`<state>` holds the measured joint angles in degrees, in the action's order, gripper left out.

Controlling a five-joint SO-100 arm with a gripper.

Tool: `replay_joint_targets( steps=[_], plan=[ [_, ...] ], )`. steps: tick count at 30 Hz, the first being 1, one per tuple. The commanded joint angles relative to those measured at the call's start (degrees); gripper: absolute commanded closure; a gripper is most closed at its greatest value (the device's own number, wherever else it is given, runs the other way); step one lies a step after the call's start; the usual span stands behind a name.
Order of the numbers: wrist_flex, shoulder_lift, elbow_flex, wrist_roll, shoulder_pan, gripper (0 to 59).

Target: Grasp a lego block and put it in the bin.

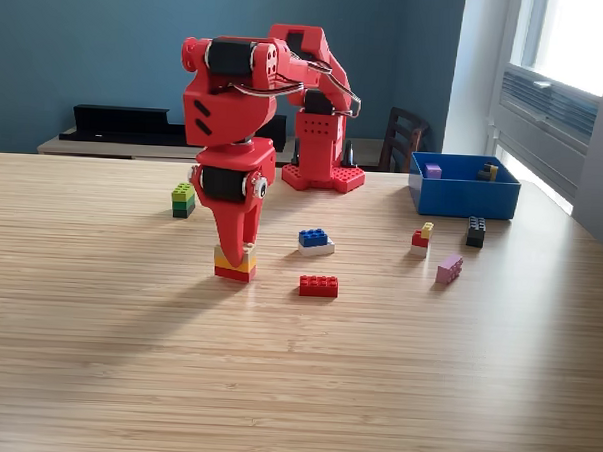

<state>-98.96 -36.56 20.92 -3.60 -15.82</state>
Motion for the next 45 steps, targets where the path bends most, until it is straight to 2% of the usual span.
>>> replay_joint_targets(
  steps=[1, 5, 7, 19, 24, 27, 37, 45],
  plan=[
    [-1.23, -2.55, 1.23, -0.53, 0.00, 58.6],
    [-1.32, -2.90, 6.15, -0.62, 1.49, 58.6],
    [-3.08, -4.75, 3.96, -0.62, 2.29, 58.6],
    [-2.99, -41.40, 16.61, 0.35, 17.93, 58.6],
    [-3.08, -51.50, 24.26, 1.85, 29.36, 58.6],
    [-3.08, -53.88, 28.30, 3.16, 37.27, 58.6],
    [-3.16, -53.96, 38.06, 6.94, 67.50, 58.6],
    [-3.16, -53.88, 45.97, 10.37, 85.69, 58.6]
  ],
)
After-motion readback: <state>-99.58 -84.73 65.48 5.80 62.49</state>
